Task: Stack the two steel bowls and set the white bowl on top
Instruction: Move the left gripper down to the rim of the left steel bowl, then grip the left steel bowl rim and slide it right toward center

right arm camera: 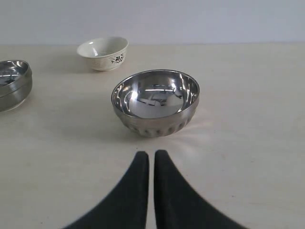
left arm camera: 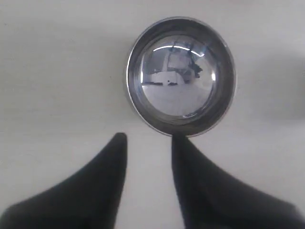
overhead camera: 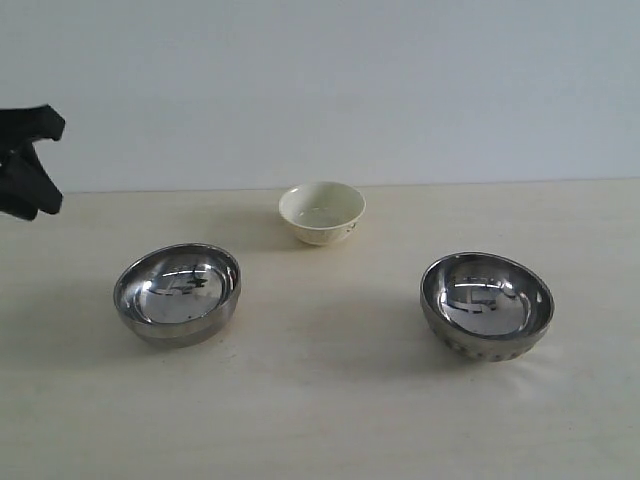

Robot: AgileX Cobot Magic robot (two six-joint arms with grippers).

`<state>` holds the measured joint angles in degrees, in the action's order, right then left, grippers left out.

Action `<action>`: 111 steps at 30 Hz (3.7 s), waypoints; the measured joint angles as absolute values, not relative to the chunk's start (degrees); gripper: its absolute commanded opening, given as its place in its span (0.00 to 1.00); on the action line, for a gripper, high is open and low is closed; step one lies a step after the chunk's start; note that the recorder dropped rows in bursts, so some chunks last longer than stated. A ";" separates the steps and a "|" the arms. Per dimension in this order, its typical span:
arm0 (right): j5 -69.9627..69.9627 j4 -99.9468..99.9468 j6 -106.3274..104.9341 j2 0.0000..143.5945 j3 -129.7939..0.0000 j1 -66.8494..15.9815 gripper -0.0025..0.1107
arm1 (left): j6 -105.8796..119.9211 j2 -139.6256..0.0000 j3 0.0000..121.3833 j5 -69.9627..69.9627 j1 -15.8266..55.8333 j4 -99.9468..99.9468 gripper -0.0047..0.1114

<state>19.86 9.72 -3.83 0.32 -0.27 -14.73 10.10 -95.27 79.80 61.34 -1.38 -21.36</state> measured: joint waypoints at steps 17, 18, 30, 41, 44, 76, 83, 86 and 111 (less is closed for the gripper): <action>19.86 9.72 -3.83 0.32 -0.27 -14.73 0.02 | 12.28 -112.42 79.80 47.60 3.94 -21.36 0.60; 19.86 9.72 -3.83 0.32 -0.27 -14.73 0.02 | 12.28 -113.38 79.80 47.19 3.94 -21.36 0.60; 19.86 9.72 -3.83 0.32 -0.27 -14.73 0.02 | 12.28 -118.96 79.80 45.17 3.94 -21.36 0.50; 19.86 9.72 -3.83 0.32 -0.27 -14.73 0.02 | 12.28 -119.98 79.85 45.00 3.94 -22.06 0.07; 19.86 9.72 -3.83 0.32 -0.27 -14.73 0.02 | 12.39 -119.98 79.93 46.36 3.94 -22.42 0.07; 19.86 9.72 -3.83 0.32 -0.27 -14.73 0.02 | 11.41 -109.21 80.31 53.48 17.42 -25.21 0.07; 19.86 9.72 -3.83 0.32 -0.27 -14.73 0.02 | 10.55 -109.21 80.31 52.53 18.93 -25.21 0.07; 19.86 9.72 -3.83 0.32 -0.27 -14.73 0.02 | 10.14 -109.21 80.31 51.83 19.64 -25.21 0.07; 19.86 9.72 -3.83 0.32 -0.27 -14.73 0.02 | 9.85 -118.85 80.43 49.82 21.11 -28.16 0.07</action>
<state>19.86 9.72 -3.83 0.32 -0.27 -14.73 9.85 -118.85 80.43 49.82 21.11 -28.16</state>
